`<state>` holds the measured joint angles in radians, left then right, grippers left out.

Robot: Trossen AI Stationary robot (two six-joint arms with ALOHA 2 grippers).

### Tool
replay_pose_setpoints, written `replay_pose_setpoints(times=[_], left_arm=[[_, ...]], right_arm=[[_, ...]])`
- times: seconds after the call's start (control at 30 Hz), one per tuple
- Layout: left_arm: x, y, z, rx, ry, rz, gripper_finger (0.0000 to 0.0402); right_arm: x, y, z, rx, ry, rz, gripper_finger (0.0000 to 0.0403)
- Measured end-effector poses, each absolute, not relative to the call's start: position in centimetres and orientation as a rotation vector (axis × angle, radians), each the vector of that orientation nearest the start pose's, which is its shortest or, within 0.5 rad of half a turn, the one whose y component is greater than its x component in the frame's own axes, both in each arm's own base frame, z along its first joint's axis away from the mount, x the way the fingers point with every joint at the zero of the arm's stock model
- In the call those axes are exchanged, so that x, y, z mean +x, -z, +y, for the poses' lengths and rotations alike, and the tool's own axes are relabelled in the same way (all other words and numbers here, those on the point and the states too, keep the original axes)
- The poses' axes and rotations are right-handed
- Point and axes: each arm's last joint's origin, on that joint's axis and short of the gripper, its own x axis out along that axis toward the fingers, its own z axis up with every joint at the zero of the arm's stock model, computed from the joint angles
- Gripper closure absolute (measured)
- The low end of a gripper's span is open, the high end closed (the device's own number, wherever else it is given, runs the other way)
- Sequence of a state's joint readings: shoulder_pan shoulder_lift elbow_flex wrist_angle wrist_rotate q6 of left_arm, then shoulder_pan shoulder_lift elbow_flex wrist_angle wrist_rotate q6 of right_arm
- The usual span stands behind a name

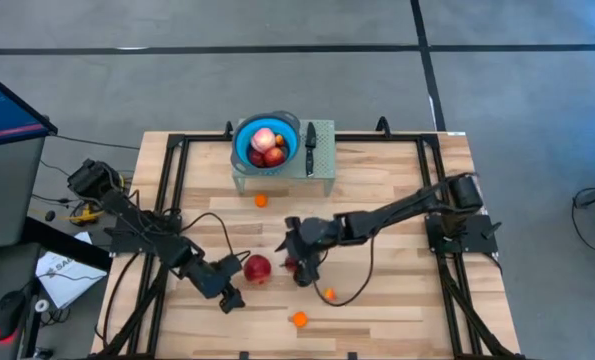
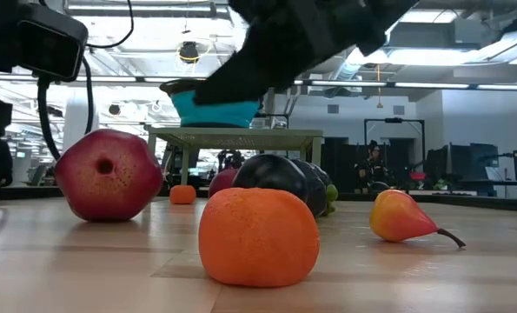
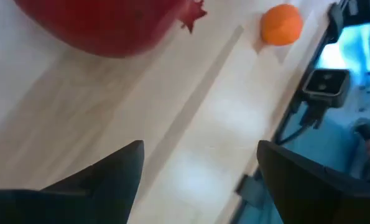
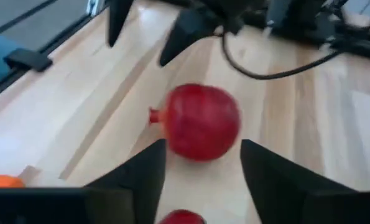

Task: Pick & Place Fruit
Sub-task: Put the red pomegranate into the blue strainer bowl

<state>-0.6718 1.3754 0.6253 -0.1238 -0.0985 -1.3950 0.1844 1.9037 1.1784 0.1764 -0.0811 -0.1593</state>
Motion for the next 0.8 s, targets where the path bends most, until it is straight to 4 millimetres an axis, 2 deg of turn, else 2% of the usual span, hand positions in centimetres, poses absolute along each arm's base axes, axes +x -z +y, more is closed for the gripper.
replay_pose_setpoints(times=[0.2,0.4,0.53,0.8], left_arm=[[18.6,-15.8,-15.2,-0.808,-0.221,1.036,0.0096],[17.6,-14.9,-13.6,-0.687,-0.463,1.001,0.0096],[17.4,-13.9,-12.3,-0.653,-0.551,0.881,0.0096],[17.0,-11.9,-11.1,-0.623,-0.573,0.651,0.0096]], right_arm=[[42.7,-17.1,9.9,-0.224,-0.314,0.541,0.0102],[43.6,-16.6,11.7,-0.333,-0.328,0.552,0.0018],[43.7,-16.3,12.3,-0.363,-0.281,0.553,0.0006],[43.7,-16.5,12.7,-0.347,-0.246,0.542,0.0027]])
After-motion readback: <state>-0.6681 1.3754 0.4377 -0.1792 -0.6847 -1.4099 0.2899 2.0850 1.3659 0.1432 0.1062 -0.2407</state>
